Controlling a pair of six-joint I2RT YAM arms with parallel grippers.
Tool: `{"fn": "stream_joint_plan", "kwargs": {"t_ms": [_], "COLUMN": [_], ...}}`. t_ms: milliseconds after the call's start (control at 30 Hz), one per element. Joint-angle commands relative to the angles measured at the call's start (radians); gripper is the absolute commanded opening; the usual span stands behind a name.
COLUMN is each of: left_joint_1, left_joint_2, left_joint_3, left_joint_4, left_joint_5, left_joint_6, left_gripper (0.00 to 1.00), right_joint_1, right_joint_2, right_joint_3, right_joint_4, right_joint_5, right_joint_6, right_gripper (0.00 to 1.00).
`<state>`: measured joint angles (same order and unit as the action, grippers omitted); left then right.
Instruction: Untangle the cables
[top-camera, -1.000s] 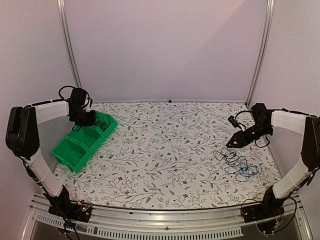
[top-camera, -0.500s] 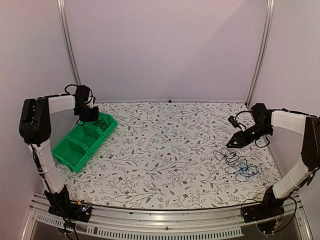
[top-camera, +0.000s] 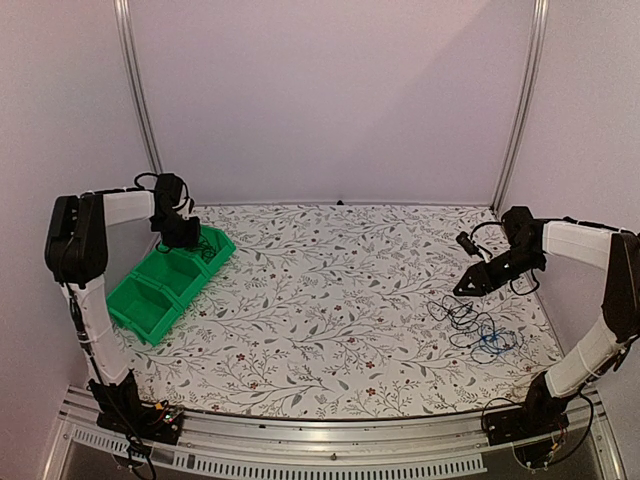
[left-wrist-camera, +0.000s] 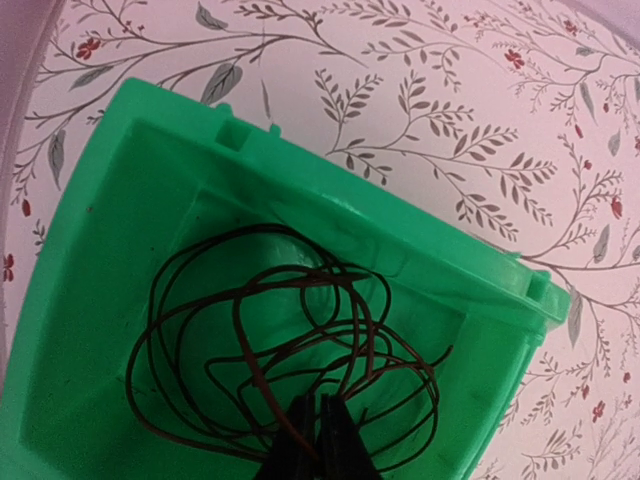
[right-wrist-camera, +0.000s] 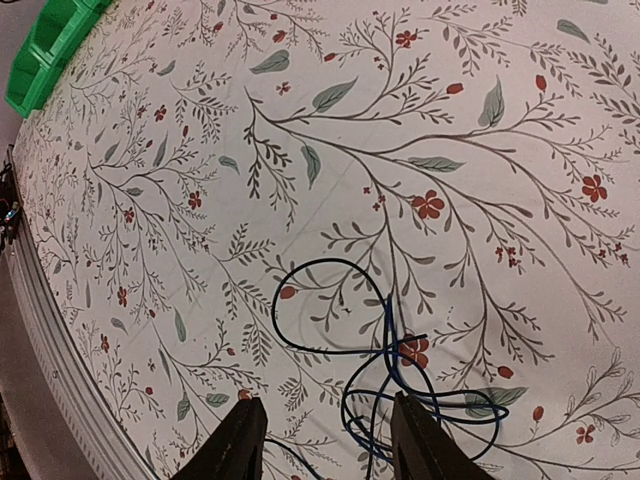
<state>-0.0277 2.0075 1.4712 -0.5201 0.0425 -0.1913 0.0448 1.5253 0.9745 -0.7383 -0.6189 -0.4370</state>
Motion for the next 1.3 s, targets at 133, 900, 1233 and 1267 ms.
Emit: {"fn": "stream_joint_plan", "kwargs": {"t_ms": [133,900,1233,1267], "left_joint_1": [0.009,0.006,-0.029,-0.048], "left_joint_2": [-0.026,-0.302,-0.328,-0.339], "left_joint_3": [0.026,0.025,-0.014,-0.024], "left_joint_4": [-0.060,-0.135,-0.091,-0.066], "left_joint_5": [-0.038,-0.079,-0.006,0.019], "left_joint_6": [-0.007,-0.013,-0.016,-0.010], "left_gripper": [0.22,0.43,0.43,0.43], "right_joint_1": [0.001,0.001,0.001,0.002], "right_joint_2": [0.005,-0.015,-0.026,-0.036], "right_joint_3": [-0.003,0.062,0.093,0.098], "right_joint_4": [0.014,-0.036,-0.062,-0.070], "right_joint_5": [-0.004,0.047,0.066,0.073], "right_joint_6": [0.004,-0.036,-0.045,-0.054], "right_gripper": [0.47,0.47,0.47,0.47]}}
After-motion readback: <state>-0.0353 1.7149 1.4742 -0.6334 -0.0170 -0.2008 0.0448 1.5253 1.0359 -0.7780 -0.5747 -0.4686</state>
